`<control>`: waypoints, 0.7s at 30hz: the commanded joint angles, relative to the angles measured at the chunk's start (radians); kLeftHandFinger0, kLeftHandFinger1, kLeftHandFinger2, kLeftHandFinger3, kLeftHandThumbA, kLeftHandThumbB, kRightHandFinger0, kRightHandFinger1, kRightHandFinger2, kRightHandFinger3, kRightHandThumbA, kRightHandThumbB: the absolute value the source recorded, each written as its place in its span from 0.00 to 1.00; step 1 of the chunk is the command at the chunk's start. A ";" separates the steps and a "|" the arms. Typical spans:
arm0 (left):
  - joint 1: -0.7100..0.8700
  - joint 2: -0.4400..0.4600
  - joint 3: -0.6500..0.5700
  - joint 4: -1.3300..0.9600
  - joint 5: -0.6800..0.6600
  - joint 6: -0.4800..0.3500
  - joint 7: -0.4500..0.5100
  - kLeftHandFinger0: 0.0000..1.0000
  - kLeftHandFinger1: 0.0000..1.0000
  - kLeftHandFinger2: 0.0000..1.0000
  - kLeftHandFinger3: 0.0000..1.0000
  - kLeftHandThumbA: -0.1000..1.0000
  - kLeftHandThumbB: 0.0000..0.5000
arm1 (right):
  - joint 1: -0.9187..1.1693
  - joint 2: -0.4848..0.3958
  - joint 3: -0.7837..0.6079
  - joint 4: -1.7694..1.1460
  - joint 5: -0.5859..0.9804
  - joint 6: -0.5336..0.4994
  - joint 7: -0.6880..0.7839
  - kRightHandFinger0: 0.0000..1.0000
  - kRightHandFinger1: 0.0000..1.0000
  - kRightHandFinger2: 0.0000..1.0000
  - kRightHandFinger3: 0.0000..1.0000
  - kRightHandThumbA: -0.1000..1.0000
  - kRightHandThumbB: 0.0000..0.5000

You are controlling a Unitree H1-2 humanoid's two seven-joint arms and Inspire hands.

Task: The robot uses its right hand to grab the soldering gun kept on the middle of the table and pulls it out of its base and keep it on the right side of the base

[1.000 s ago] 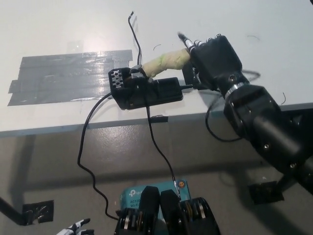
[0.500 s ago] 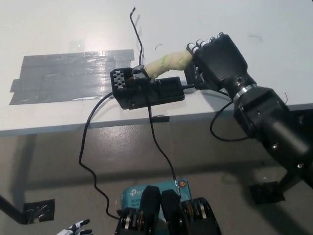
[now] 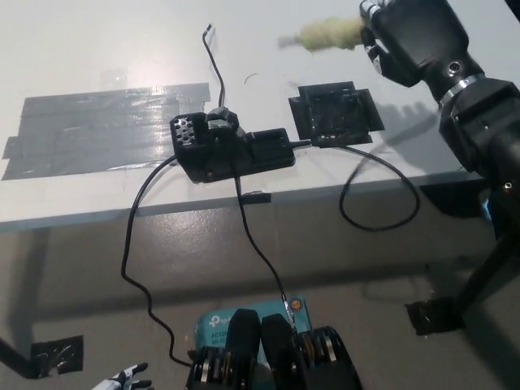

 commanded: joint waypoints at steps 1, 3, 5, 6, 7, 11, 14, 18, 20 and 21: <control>0.016 0.024 -0.004 -0.032 0.011 -0.001 -0.020 0.68 0.74 0.92 1.00 0.52 0.33 | -0.019 -0.009 -0.056 -0.014 0.000 0.004 -0.051 0.00 0.00 0.21 0.24 0.01 0.53; 0.017 0.024 -0.004 -0.031 0.008 -0.005 -0.022 0.67 0.73 0.90 1.00 0.52 0.34 | 0.002 -0.008 -0.084 -0.031 0.013 0.032 -0.019 0.00 0.00 0.21 0.35 0.02 0.52; 0.013 0.022 0.001 -0.030 0.000 0.003 -0.025 0.68 0.74 0.90 1.00 0.51 0.34 | 0.021 -0.004 -0.132 -0.028 0.049 0.025 -0.032 0.00 0.00 0.18 0.38 0.00 0.55; 0.010 0.023 0.002 -0.029 0.000 0.004 -0.025 0.68 0.74 0.90 1.00 0.51 0.34 | 0.021 -0.001 -0.144 -0.026 0.053 0.024 -0.032 0.00 0.00 0.16 0.39 0.00 0.56; 0.009 0.025 0.001 -0.031 0.002 0.009 -0.026 0.70 0.76 0.91 1.00 0.52 0.34 | 0.029 -0.001 -0.164 -0.020 0.050 0.036 -0.047 0.00 0.00 0.14 0.41 0.02 0.57; 0.002 0.026 0.000 -0.027 0.007 0.007 -0.023 0.71 0.77 0.91 1.00 0.53 0.35 | 0.044 0.013 -0.213 -0.023 0.059 0.069 -0.004 0.00 0.00 0.12 0.46 0.04 0.55; 0.003 0.026 -0.001 -0.028 0.011 0.003 -0.021 0.68 0.74 0.91 1.00 0.53 0.34 | 0.092 0.023 -0.245 -0.037 0.075 0.079 -0.001 0.00 0.04 0.16 0.49 0.06 0.53; 0.005 0.027 -0.002 -0.037 0.012 0.013 -0.021 0.68 0.75 0.92 1.00 0.52 0.35 | 0.190 0.064 -0.292 -0.071 0.108 0.141 0.036 0.00 0.00 0.14 0.51 0.06 0.46; 0.002 0.028 -0.004 -0.035 0.013 0.019 -0.023 0.70 0.75 0.93 1.00 0.53 0.35 | 0.224 0.078 -0.303 -0.083 0.102 0.164 0.038 0.00 0.01 0.17 0.51 0.08 0.45; 0.002 0.025 -0.005 -0.034 0.014 0.019 -0.022 0.70 0.76 0.93 1.00 0.53 0.34 | 0.243 0.090 -0.316 -0.074 0.114 0.162 0.018 0.00 0.00 0.13 0.48 0.06 0.49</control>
